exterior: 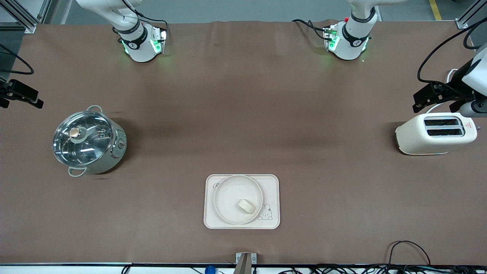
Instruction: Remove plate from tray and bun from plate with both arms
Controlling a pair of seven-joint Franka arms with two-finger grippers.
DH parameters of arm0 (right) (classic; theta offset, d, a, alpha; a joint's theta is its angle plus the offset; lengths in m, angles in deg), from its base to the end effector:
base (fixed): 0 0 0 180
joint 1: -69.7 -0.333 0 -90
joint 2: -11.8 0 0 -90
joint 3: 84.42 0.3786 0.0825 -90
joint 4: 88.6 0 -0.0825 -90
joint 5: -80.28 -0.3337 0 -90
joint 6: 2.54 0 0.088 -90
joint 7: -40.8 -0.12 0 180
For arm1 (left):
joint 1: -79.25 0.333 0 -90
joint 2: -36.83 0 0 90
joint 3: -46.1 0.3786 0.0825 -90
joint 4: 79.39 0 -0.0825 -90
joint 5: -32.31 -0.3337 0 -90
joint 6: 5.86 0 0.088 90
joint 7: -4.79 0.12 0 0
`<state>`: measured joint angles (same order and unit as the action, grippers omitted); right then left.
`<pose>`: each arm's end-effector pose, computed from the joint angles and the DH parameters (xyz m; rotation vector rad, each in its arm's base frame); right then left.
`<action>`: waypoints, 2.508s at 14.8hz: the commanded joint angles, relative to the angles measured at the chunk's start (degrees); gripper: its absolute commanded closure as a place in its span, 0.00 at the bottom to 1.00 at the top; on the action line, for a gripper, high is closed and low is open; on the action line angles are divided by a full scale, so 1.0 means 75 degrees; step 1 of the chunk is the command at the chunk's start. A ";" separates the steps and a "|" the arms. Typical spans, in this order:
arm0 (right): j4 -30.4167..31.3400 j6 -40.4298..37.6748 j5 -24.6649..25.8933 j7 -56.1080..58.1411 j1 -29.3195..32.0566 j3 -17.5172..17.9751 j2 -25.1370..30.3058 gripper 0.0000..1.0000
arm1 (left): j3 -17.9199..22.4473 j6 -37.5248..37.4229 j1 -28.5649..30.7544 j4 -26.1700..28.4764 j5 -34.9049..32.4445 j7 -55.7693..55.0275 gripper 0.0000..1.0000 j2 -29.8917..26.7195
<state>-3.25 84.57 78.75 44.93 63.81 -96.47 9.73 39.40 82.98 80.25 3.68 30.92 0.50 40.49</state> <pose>0.5105 -0.0490 0.6858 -3.1217 0.0531 0.0045 0.5251 -0.0466 0.6905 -3.1273 0.0364 -0.0603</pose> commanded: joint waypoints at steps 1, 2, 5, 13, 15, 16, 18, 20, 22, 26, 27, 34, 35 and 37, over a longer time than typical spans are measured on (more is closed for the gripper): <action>0.0139 0.0104 -0.0065 -0.0013 -0.0023 0.0013 -0.0006 0.00 | -0.0032 -0.0232 0.0030 0.0068 -0.0143 -0.0014 0.00 -0.0172; 0.0139 0.0104 -0.0065 -0.0013 -0.0082 0.0013 -0.0030 0.00 | -0.0032 -0.0232 0.0018 0.0115 -0.0143 -0.0014 0.00 -0.0219; 0.0151 0.0454 -0.0193 -0.0024 -0.0303 0.0037 -0.0392 0.00 | -0.0044 -0.0150 0.0030 0.0256 -0.0143 -0.0014 0.00 -0.0290; 0.0151 0.2091 -0.1846 -0.0362 -0.1064 0.0037 -0.2090 0.00 | -0.0032 0.0072 0.0030 0.0443 -0.0143 -0.0014 0.00 -0.0184; 0.0127 0.2784 -0.1974 -0.0924 -0.1521 0.0037 -0.2536 0.00 | -0.0032 0.0225 0.0030 0.0526 -0.0132 -0.0026 0.00 -0.0149; 0.0104 0.3135 -0.2253 -0.1101 -0.1756 0.0037 -0.2805 0.00 | -0.0032 0.0225 0.0030 0.0503 -0.0132 -0.0026 0.00 -0.0114; 0.0069 0.3698 -0.2898 -0.1266 -0.2073 0.0037 -0.3367 0.00 | -0.0032 0.0237 0.0041 0.0503 -0.0132 -0.0049 0.00 -0.0091; 0.0045 0.4436 -0.3530 -0.1302 -0.2354 0.0037 -0.4023 0.00 | -0.0021 0.0237 0.0041 0.0503 -0.0143 -0.0037 0.00 -0.0090; -0.0152 0.4976 -0.4082 -0.1698 -0.2601 0.0037 -0.4644 0.00 | -0.0021 0.0237 0.0065 0.0514 -0.0143 -0.0037 0.00 -0.0079; -0.1767 0.5201 -0.4178 -0.2799 -0.3046 0.0037 -0.6050 0.00 | -0.0009 0.0237 0.0053 0.0491 -0.0155 -0.0037 0.00 -0.0020; -0.2224 0.5201 -0.4178 -0.2987 -0.3117 0.0037 -0.6413 0.00 | -0.0020 0.0237 0.0053 0.0503 -0.0155 -0.0037 0.00 -0.0008; -0.3130 0.6619 -0.4190 -0.3036 -0.3387 0.0177 -0.7658 0.14 | -0.0021 0.0237 0.0053 0.0491 -0.0085 -0.0014 0.00 0.0038; -0.3165 0.6642 -0.4190 -0.3048 -0.3410 0.0177 -0.7694 0.24 | -0.0021 0.0260 0.0053 0.0491 -0.0073 -0.0014 0.00 0.0050; -0.3189 0.6712 -0.4190 -0.3048 -0.3434 0.0189 -0.7752 0.42 | -0.0021 0.0319 0.0041 0.0491 -0.0073 -0.0014 0.00 0.0085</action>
<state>-25.10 134.84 48.40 22.73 37.78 -95.34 -47.44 39.44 84.49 80.62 7.29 30.92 0.50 40.99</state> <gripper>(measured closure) 0.198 0.000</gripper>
